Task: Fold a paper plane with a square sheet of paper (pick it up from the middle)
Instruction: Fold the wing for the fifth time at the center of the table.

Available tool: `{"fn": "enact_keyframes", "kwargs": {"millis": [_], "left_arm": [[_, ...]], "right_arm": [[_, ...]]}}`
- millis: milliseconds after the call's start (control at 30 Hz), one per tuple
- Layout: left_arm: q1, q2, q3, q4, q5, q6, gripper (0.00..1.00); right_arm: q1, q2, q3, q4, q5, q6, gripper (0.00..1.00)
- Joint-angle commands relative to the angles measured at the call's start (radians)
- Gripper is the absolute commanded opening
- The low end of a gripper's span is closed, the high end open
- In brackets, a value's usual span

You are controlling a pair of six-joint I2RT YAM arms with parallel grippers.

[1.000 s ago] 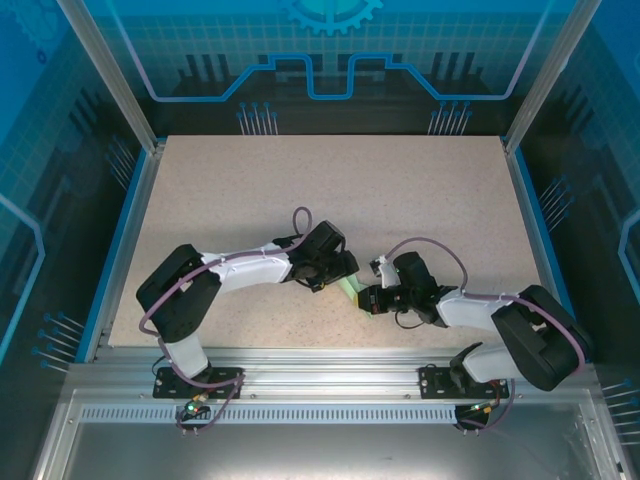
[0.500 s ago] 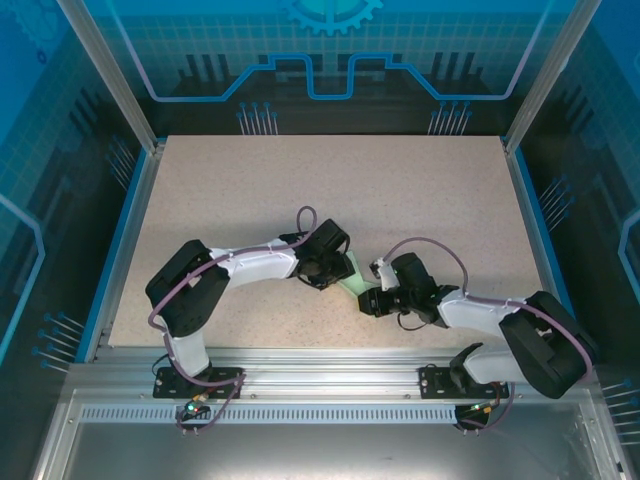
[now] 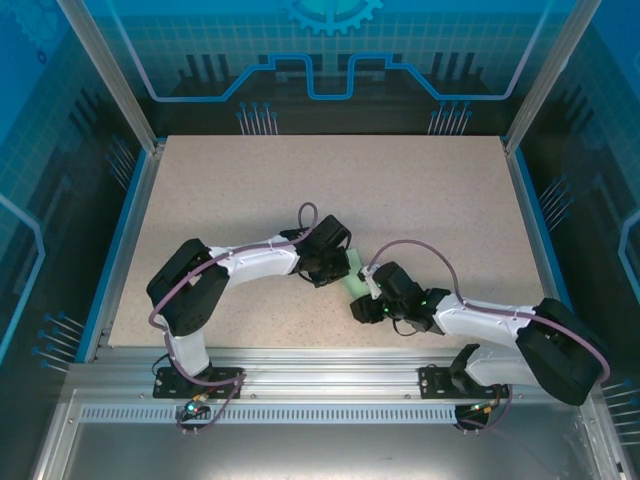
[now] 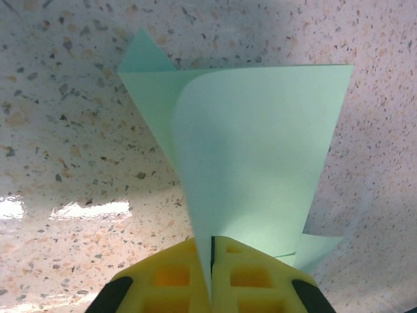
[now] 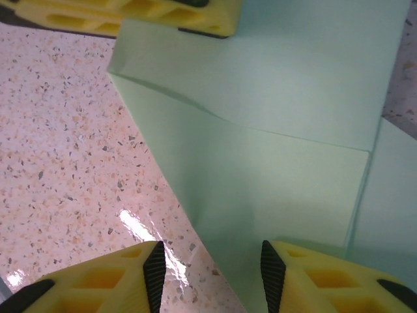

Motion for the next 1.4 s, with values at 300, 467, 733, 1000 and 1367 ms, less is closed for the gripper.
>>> {"fn": "enact_keyframes", "kwargs": {"millis": [300,467,733,1000,1367], "left_arm": [[0.018,0.02,0.035,-0.033,0.056,0.01,0.0],[0.025,0.017,0.044,-0.033,0.07,0.01,0.0],[0.031,0.013,0.045,-0.042,0.076,0.017,0.0],[0.032,0.006,0.048,-0.044,0.079,0.021,0.0],[0.034,-0.001,0.049,-0.054,0.076,0.029,0.0]], "right_arm": [[0.259,0.039,0.09,-0.104,0.536,-0.153,0.51],[0.352,0.175,0.152,-0.107,0.707,-0.184,0.51],[0.386,0.232,0.166,-0.137,0.811,-0.133,0.45],[0.391,0.278,0.188,-0.178,0.85,-0.086,0.27],[0.376,0.269,0.19,-0.17,0.774,-0.065,0.0]]}}
